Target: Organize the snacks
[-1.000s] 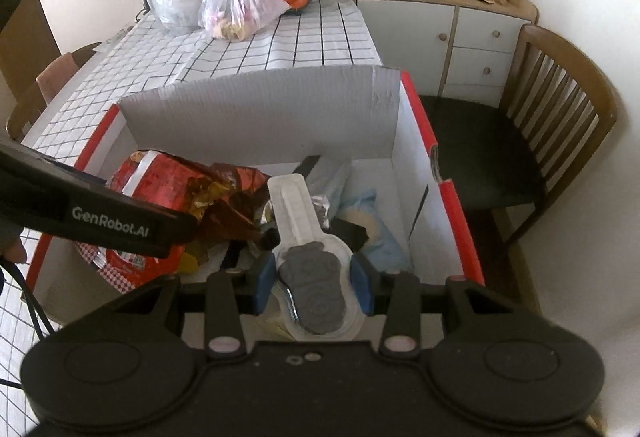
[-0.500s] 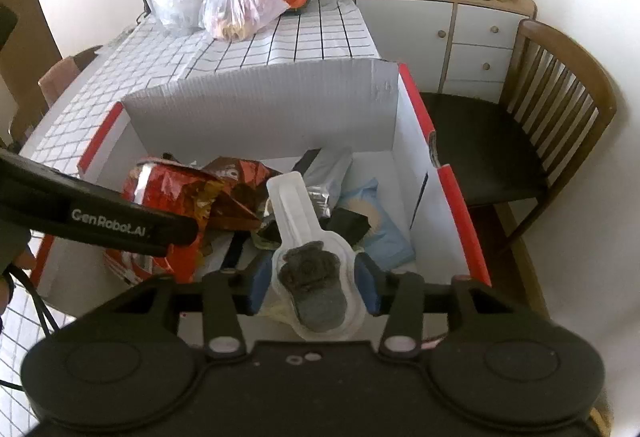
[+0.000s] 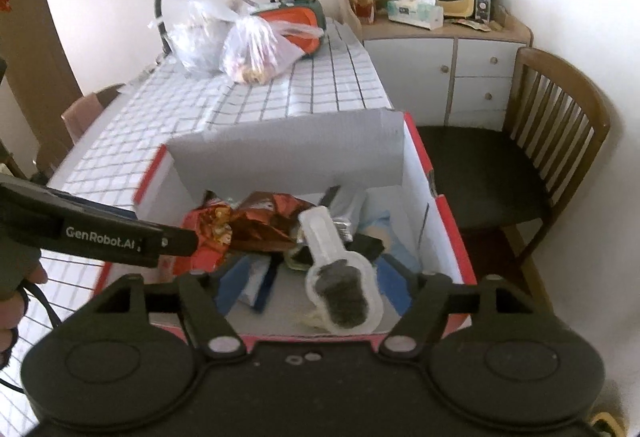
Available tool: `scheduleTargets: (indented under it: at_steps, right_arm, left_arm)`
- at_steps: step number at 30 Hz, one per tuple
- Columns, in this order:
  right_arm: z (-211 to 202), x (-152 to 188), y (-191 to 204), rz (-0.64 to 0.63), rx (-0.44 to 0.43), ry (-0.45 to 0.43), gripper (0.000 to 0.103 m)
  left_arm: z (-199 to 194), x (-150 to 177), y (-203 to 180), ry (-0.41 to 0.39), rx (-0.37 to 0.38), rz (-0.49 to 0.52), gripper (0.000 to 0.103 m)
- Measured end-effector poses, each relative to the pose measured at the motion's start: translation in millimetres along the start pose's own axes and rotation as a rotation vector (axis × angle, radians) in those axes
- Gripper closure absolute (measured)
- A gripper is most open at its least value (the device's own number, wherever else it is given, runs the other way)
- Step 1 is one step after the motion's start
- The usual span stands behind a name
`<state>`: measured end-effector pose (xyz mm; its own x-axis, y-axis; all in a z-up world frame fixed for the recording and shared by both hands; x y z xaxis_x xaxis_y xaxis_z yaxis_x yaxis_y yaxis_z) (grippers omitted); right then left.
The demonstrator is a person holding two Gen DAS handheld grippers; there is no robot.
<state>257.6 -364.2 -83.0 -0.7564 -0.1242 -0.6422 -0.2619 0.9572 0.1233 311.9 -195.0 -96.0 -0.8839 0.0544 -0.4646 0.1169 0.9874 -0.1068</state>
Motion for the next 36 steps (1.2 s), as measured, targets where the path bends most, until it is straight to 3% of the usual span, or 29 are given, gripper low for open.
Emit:
scheduleTargets:
  at_steps: [2,13,20,33,36]
  right_arm:
    - [-10.3,0.6,4.6,0.002,-0.01,-0.026,0.021]
    - [-58.2,5.8,16.8,0.012,-0.059,-0.138,0.011]
    - [-75.8,11.9,19.7,0.026,-0.036,-0.172,0.0]
    - [-105.7,32.9,21.7,0.066,-0.052,-0.232,0.0]
    - [-111.0,36.8,23.9,0.067,-0.042,-0.257,0.0]
  left_arm:
    - [-10.5,3.0,0.6,-0.021,0.007,0.007,0.029]
    - [-67.9,23.4,4.3,-0.14,0.036,0.05,0.029]
    - [-94.1,37.4,10.0,-0.191,0.055,0.048,0.024]
    - [-116.5,58.0,10.5,-0.24,0.094,0.029,0.016]
    - [-119.5,62.6,8.3,-0.246,0.116,0.026,0.005]
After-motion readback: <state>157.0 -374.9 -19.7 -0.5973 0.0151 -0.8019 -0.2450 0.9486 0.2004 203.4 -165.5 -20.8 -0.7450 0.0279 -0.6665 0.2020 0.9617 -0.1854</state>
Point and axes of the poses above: each gripper's, at about its wrist camera, not at the fingertips, and z roughly the way its jaws point, y to its left, x to its underside, the point moved 2 cm from there along z, roughly the way its jaws point, and after that the axes turned 4 degrees about y, right-handed, at the moved point
